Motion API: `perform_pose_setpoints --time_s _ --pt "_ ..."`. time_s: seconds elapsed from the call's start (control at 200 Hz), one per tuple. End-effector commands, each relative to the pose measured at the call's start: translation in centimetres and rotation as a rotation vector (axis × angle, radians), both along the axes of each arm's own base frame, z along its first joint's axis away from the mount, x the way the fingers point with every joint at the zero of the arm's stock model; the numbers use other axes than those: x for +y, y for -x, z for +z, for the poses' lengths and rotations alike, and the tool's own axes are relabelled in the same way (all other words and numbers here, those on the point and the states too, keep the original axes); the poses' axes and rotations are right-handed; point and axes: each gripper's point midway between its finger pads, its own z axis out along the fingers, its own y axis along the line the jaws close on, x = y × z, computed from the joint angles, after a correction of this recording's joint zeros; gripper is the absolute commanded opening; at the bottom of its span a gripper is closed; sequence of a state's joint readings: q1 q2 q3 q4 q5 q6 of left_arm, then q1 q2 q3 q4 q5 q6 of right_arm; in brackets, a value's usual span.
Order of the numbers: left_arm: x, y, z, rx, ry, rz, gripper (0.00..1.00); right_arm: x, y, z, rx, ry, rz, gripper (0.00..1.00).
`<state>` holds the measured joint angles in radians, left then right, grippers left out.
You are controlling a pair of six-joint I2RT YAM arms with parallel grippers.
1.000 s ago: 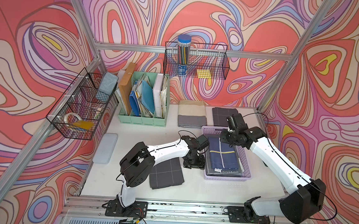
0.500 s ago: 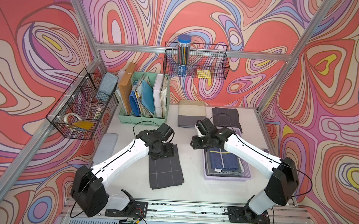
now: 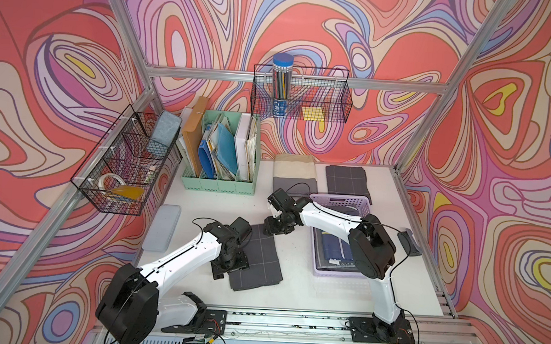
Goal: Put the folded pillowcase in the basket
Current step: Pick up the pillowcase from the center of the board.
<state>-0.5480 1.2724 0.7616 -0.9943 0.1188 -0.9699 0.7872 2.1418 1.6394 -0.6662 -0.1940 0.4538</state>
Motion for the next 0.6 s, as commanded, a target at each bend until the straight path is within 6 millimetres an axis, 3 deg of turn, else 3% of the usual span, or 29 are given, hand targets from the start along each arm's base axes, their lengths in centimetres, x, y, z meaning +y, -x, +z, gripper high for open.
perform_pose_setpoints --time_s 0.0,0.205,0.345,0.496,0.596 --pt "0.0 1.1 -2.2 0.068 0.009 0.042 0.75 -0.1 -0.3 -1.3 0.000 0.047 0.015 0.55" --pt "-0.7 1.0 -4.1 0.107 0.022 0.042 0.71 0.0 0.1 -2.8 0.035 0.070 0.027 0.53" --pt "-1.1 1.1 -4.7 0.122 0.041 0.039 0.60 1.1 1.6 -3.7 0.083 0.059 0.064 0.48" --pt "-1.2 1.3 -4.9 0.128 0.048 0.033 0.40 1.0 2.8 -4.5 0.136 0.019 0.043 0.33" --pt "-1.6 1.1 -4.8 0.114 0.074 0.036 0.17 0.6 3.2 -5.3 0.154 0.037 0.038 0.14"
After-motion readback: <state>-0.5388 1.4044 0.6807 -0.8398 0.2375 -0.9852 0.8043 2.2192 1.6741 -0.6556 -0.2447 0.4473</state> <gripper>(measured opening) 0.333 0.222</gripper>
